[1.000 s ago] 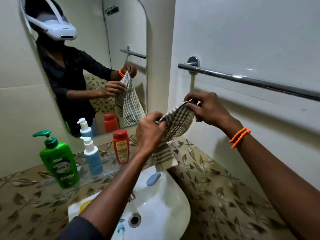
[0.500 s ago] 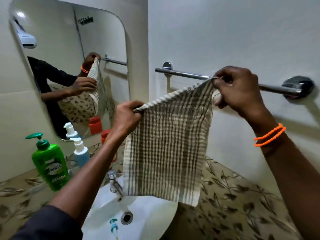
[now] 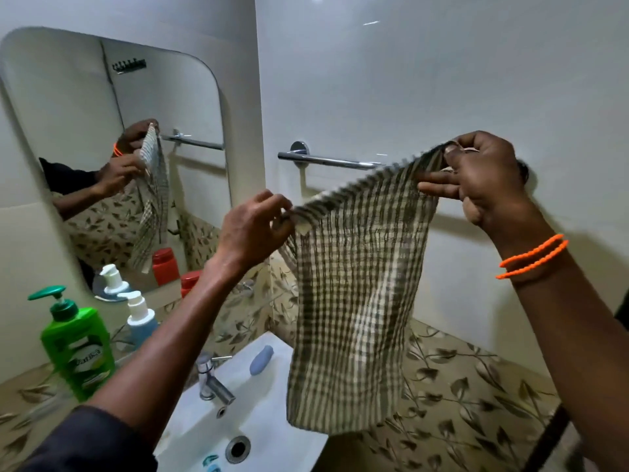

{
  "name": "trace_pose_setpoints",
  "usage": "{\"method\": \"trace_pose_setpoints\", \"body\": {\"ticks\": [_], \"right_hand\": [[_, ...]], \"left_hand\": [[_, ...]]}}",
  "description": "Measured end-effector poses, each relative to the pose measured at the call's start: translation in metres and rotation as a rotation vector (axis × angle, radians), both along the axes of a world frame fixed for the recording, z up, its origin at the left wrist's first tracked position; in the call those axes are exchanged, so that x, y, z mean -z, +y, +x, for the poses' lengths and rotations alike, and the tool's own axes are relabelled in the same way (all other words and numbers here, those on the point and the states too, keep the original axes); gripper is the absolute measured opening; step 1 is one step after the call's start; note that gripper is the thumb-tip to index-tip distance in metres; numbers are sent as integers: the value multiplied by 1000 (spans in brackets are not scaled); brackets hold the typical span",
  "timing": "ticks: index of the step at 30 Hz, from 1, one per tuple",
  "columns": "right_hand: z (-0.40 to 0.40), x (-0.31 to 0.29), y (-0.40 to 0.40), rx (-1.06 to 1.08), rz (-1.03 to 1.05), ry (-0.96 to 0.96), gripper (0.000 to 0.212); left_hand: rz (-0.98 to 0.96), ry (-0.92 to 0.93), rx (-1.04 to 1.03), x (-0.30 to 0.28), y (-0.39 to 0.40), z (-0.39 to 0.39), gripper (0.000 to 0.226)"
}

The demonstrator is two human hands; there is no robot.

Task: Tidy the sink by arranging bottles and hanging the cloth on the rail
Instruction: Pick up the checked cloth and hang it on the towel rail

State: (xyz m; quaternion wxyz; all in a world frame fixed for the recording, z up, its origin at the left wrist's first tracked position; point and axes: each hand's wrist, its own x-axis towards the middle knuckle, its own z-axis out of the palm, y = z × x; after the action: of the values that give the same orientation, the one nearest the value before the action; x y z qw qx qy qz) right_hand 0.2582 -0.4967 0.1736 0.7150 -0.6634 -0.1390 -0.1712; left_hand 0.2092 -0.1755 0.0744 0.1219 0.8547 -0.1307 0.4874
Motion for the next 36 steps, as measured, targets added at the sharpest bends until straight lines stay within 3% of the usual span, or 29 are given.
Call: {"method": "trace_pose_setpoints", "body": {"ticks": [3,6,9,11,13,14,17,19,21,23,26,27,29,32,34,36], "right_hand": [[-6,-9,-9,-2,100,-22,23],[1,-21,-8,52,163,-85,23],[31,-38,2,262,128,-235,10],[48,-51,17,427,51,-306,5],[57,-55,29,564,-107,-427,10],[63,-54,33,605,-214,-501,11],[84,-40,34,590,-683,-608,16],[88,-29,29,545,-1016,-589,19],[90,-21,27,501,-1271,-481,20],[91,-20,25,416,-1415,-316,22],[88,-26,20,463,-1349,-294,33],[82,-28,18,546,-1284,-378,34],[67,-26,11,554,-1168,-526,34],[52,-24,-4,193,-1254,-497,35],[52,-23,-11,97,-1279,-469,28],[56,-26,-15,76,-1169,-488,14]], "left_hand": [[-72,50,-62,-33,7,5,24],[-480,207,-89,-74,2,28,19],[-1092,310,303,-114,-10,68,16],[-1291,290,536,-133,-22,97,7],[-1229,266,533,-143,-37,126,8],[-1104,280,451,-143,-42,141,21],[-457,479,110,-118,-50,176,57],[-204,553,-26,-102,-47,192,66],[-279,513,8,-97,-42,197,63],[-544,325,119,-93,-39,198,58],[-952,-72,-71,-74,-33,193,43],[-1044,-90,-131,-64,-29,192,41],[-1156,54,-57,-41,-15,194,44],[-1114,279,157,-13,2,195,44],[-1106,254,229,-5,9,193,52],[-1171,177,290,-13,11,187,47]]}}
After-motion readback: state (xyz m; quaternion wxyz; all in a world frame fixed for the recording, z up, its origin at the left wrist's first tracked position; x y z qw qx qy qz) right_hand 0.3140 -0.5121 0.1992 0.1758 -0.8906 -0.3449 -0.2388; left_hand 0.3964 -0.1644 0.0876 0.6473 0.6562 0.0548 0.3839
